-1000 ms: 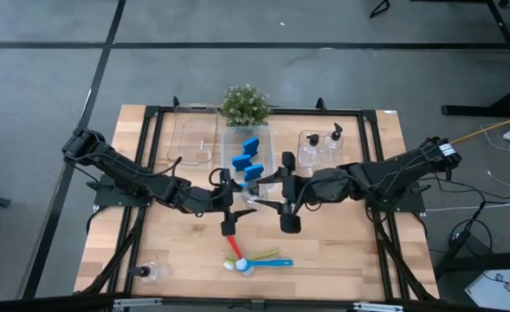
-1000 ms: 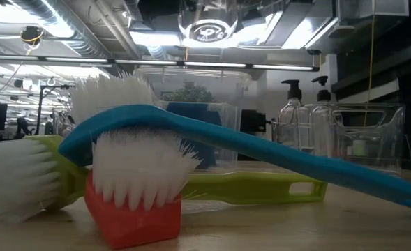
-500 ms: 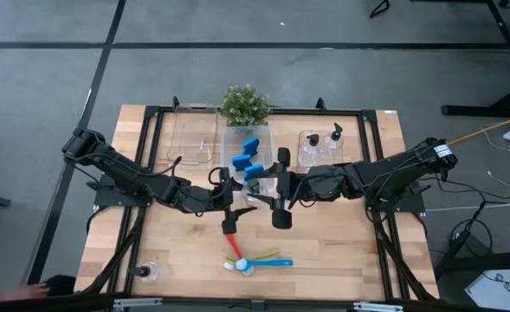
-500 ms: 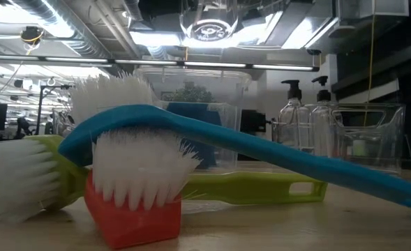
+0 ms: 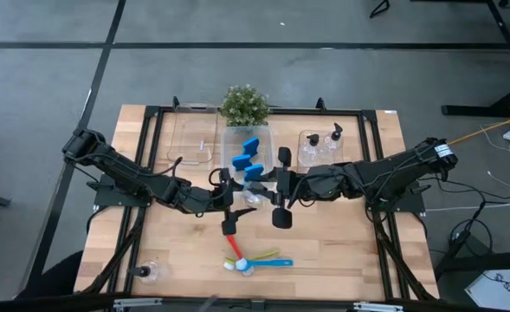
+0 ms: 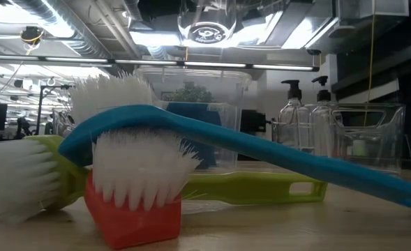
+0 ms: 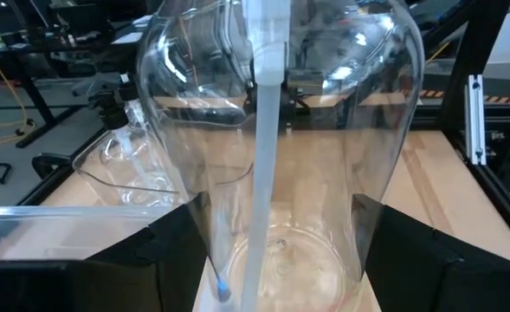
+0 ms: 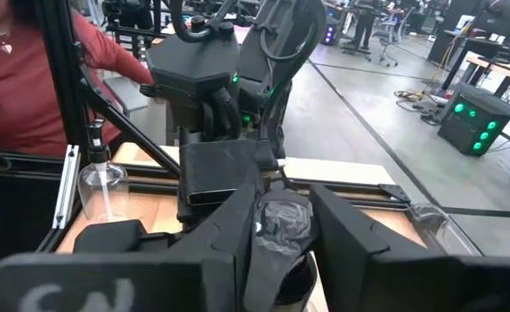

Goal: Pick & Place Kitchen Sink Supplies
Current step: Put the transparent bottle into the right transparent bin

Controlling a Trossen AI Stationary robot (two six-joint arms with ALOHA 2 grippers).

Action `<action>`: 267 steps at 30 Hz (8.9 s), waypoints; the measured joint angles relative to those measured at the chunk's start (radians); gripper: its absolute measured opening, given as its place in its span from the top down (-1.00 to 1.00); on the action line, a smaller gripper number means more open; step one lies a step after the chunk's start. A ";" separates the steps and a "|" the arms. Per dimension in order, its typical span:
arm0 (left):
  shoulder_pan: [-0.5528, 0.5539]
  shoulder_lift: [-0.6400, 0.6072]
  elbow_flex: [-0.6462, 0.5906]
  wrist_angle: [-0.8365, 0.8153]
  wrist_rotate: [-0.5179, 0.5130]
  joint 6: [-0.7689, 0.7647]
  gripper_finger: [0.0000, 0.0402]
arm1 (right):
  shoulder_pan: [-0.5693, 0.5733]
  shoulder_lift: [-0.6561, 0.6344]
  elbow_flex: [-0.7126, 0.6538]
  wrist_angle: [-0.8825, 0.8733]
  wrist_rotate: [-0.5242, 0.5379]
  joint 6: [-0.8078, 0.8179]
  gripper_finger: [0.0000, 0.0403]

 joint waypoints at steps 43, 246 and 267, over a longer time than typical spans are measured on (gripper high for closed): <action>0.023 -0.001 0.000 0.100 0.003 -0.034 -0.82 | 0.001 -0.152 -0.001 -0.251 0.003 0.132 0.54; -0.570 -0.108 0.450 -0.641 -0.329 -0.177 -0.98 | -0.050 -0.452 -0.401 -0.611 0.297 0.675 0.36; -0.701 -0.105 0.449 -1.156 0.034 -1.101 -0.83 | -0.050 -0.450 -0.505 -0.570 0.275 0.721 0.36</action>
